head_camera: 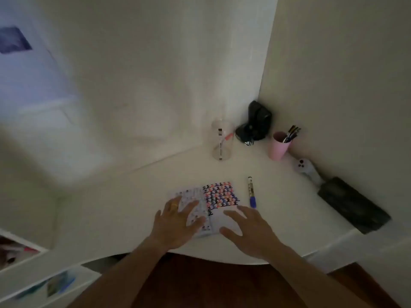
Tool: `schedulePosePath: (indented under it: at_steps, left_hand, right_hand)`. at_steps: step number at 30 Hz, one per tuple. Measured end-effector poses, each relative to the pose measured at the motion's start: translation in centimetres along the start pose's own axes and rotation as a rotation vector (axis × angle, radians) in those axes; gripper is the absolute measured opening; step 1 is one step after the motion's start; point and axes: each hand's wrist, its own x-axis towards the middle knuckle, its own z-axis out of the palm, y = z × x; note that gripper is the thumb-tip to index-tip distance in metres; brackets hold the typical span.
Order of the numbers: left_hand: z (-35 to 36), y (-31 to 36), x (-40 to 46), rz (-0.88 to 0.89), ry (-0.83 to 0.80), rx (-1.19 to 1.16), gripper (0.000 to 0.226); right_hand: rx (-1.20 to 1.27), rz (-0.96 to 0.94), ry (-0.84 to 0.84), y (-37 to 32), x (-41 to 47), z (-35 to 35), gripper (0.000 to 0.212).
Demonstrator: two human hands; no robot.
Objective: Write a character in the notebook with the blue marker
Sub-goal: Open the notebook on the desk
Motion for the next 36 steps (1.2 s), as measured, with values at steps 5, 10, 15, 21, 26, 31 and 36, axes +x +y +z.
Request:
schedulePosePath:
  at_steps: [5,10,15,21,26,31,36]
  left_hand:
    - [8.8,-1.8,4.6,0.045,0.107,0.012,0.083]
    - [14.1,-3.0,5.2,0.106,0.306,0.013,0.07]
    - [14.2,-2.6,4.8,0.075,0.379,-0.04,0.08]
    - [14.4,-2.5,4.8,0.045,0.444,-0.012,0.078]
    - [14.5,-1.3,2.5,-0.053,0.438,0.068,0.07]
    - [14.9,-1.5,1.6,-0.043,0.385,-0.019,0.066]
    - [11.8,-2.1,4.3,0.013,0.37,0.143,0.055]
  right_hand:
    - [-0.136,-0.01,0.088,4.8,4.7,8.1,0.092]
    - [-0.195,-0.094,0.276,7.1,5.3,12.5,0.074]
    - [-0.175,-0.119,0.336,7.2,5.0,13.1,0.072]
    - [-0.163,-0.151,0.416,8.0,5.6,14.0,0.069]
    - [-0.136,-0.135,0.434,7.4,4.3,14.1,0.066]
    - [-0.159,-0.118,0.422,6.9,3.8,13.8,0.063]
    - [-0.182,-0.103,0.439,7.0,4.6,13.7,0.06]
